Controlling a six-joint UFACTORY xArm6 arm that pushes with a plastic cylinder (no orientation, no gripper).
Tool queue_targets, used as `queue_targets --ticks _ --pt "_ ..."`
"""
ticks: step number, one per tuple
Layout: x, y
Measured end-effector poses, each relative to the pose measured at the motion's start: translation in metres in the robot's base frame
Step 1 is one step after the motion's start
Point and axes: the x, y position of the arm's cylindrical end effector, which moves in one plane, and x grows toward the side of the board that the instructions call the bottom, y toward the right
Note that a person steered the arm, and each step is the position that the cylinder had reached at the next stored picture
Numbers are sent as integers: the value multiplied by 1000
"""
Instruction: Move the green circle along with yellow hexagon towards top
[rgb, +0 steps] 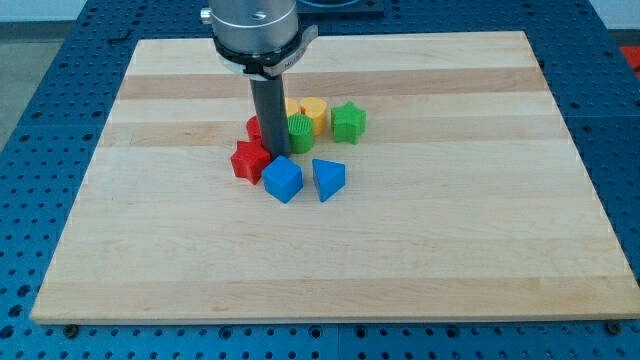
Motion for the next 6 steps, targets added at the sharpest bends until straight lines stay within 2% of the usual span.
queue_targets --ticks 1,2,3,4,6 --pt "11 67" --pt "23 105" --pt "20 105" --pt "4 85" --pt "-41 -8"
